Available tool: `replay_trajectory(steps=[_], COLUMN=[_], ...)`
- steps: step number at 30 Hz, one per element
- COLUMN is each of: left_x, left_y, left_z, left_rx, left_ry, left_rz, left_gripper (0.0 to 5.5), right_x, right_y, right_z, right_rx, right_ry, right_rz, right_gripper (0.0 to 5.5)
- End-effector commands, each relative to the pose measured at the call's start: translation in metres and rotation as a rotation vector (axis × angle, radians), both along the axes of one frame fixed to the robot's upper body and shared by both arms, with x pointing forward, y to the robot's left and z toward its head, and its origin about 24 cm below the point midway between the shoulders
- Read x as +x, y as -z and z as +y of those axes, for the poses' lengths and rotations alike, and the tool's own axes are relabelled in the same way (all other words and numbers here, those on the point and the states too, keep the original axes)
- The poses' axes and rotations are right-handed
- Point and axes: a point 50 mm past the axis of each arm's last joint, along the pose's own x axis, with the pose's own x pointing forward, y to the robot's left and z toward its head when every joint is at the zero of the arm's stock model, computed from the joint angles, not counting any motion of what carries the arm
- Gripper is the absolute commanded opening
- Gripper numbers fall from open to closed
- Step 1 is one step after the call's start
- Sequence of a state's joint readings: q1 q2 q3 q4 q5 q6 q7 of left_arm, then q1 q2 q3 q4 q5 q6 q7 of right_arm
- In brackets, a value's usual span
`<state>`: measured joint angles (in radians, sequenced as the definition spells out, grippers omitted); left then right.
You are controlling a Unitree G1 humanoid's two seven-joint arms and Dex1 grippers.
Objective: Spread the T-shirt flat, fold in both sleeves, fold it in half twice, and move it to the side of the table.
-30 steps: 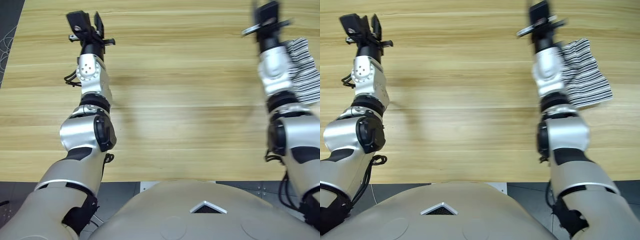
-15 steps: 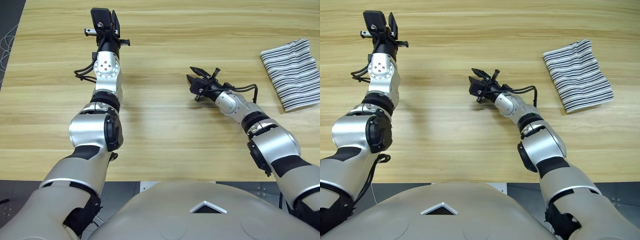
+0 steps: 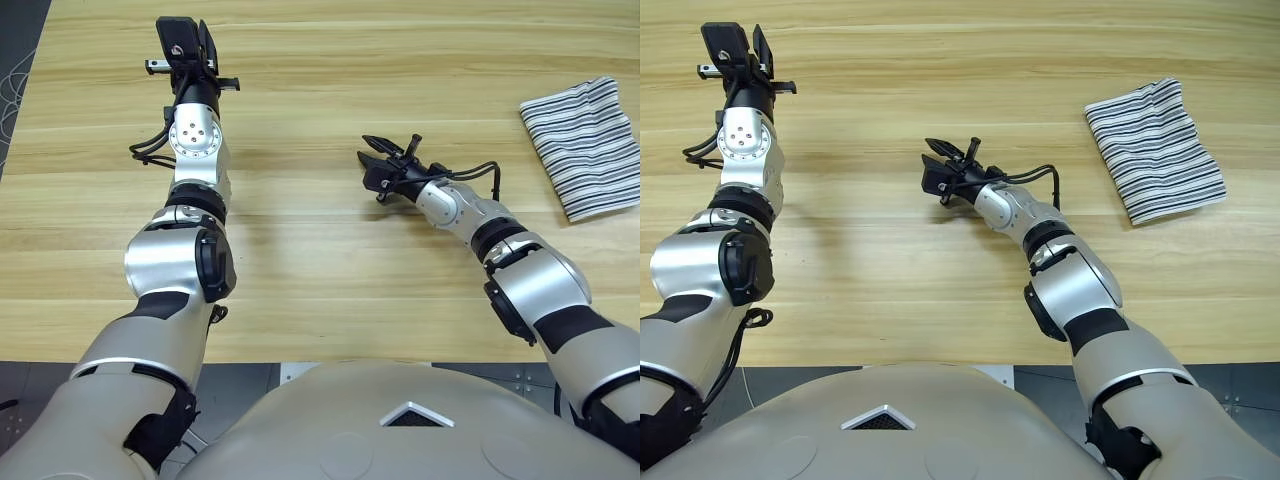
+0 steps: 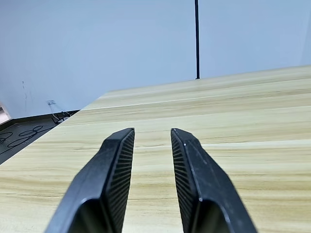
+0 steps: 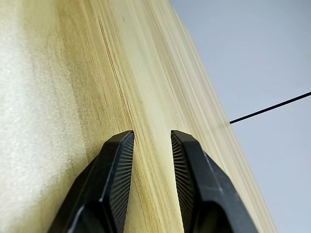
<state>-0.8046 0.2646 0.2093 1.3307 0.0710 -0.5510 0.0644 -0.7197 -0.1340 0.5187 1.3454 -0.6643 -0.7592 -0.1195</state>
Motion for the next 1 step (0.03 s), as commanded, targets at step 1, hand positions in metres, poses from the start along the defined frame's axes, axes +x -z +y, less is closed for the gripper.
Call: replay_trajectory(steps=[1], left_x=[-0.0019], left_y=[0.0036], left_z=[0.0026], left_rx=[0.004], left_ry=[-0.014], left_rz=[0.016], left_gripper=[1.39], right_x=[-0.0017], right_y=[0.0059], right_z=[-0.0031], right_rx=[-0.047], right_ry=[0.003], right_rz=[0.019], right_gripper=[1.39])
